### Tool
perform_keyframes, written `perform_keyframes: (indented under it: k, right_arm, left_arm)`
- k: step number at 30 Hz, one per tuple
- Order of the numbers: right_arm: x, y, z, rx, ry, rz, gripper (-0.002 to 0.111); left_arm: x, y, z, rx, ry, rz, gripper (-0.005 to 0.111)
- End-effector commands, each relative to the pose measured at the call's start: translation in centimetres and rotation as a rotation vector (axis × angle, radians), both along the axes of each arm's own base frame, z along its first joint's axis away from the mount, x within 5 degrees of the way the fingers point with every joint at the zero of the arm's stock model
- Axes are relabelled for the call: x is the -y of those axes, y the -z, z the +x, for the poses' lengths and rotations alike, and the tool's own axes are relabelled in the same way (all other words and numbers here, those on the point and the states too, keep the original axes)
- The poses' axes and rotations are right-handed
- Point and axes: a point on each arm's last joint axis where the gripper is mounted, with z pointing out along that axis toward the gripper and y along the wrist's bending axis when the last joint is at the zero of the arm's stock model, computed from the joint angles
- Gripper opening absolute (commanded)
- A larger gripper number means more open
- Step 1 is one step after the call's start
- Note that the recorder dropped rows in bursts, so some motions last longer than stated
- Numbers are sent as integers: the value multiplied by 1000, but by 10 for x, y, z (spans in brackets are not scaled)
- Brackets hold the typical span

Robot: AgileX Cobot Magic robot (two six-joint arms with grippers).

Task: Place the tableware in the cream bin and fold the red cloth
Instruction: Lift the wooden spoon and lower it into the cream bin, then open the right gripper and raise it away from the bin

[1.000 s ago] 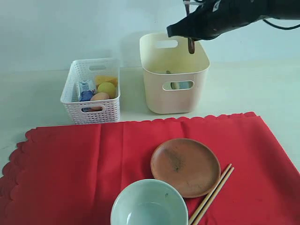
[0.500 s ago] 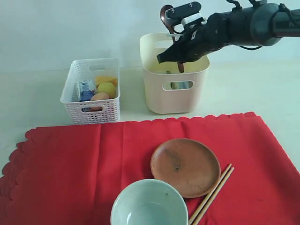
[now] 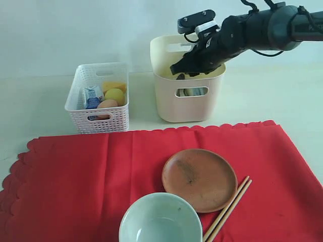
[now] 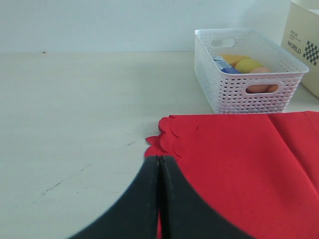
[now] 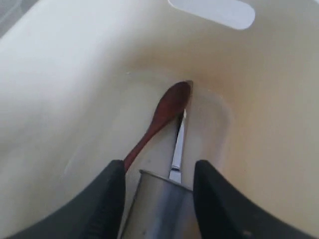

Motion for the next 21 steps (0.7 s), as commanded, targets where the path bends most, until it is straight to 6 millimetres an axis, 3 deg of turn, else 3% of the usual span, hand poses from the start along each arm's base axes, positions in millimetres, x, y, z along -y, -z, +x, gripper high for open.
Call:
perform_keyframes:
  k: [1, 13, 17, 21]
  right_arm:
    - [4, -33, -11, -17, 0, -5, 45]
    - [22, -118, -63, -85, -2, -32, 44]
    - [31, -136, -86, -64, -2, -24, 41]
    - [40, -140, -111, -64, -2, -24, 40]
  left_arm:
    - [0, 0, 0, 12, -2, -8, 0]
    - [0, 0, 0, 12, -2, -8, 0]
    - [0, 0, 0, 12, -2, -8, 0]
    - [0, 0, 0, 12, -2, -8, 0]
